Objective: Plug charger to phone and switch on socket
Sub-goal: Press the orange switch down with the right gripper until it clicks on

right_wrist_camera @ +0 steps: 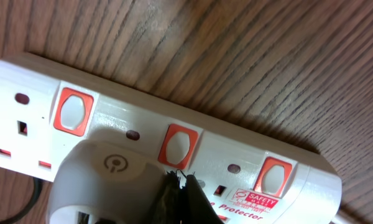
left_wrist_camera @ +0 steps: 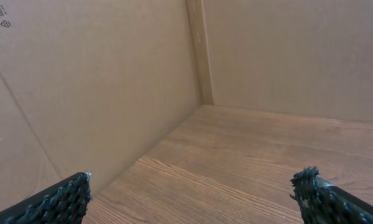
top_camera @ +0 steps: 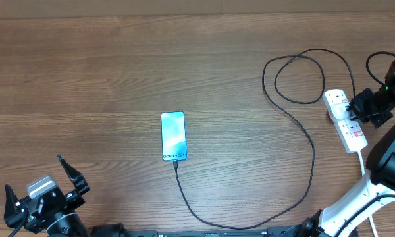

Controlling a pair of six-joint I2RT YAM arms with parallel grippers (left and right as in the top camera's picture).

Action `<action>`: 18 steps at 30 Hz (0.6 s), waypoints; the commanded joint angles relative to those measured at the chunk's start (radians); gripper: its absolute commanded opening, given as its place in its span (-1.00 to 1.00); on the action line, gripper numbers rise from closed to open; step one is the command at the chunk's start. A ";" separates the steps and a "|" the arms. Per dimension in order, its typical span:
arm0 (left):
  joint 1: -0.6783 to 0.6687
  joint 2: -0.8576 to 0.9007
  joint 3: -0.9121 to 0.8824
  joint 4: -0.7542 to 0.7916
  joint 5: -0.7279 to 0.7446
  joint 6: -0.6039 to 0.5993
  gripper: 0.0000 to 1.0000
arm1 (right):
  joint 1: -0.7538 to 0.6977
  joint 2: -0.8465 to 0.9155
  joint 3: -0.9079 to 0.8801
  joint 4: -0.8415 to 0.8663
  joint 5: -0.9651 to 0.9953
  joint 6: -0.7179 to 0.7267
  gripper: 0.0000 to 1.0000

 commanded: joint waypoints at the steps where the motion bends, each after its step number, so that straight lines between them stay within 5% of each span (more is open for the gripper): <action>1: -0.005 -0.013 0.002 -0.006 -0.014 -0.001 0.99 | 0.004 0.008 0.020 0.023 -0.021 -0.013 -0.92; 18: -0.005 -0.013 0.002 -0.007 -0.014 -0.001 0.99 | 0.012 0.048 0.020 0.019 -0.032 -0.013 -0.92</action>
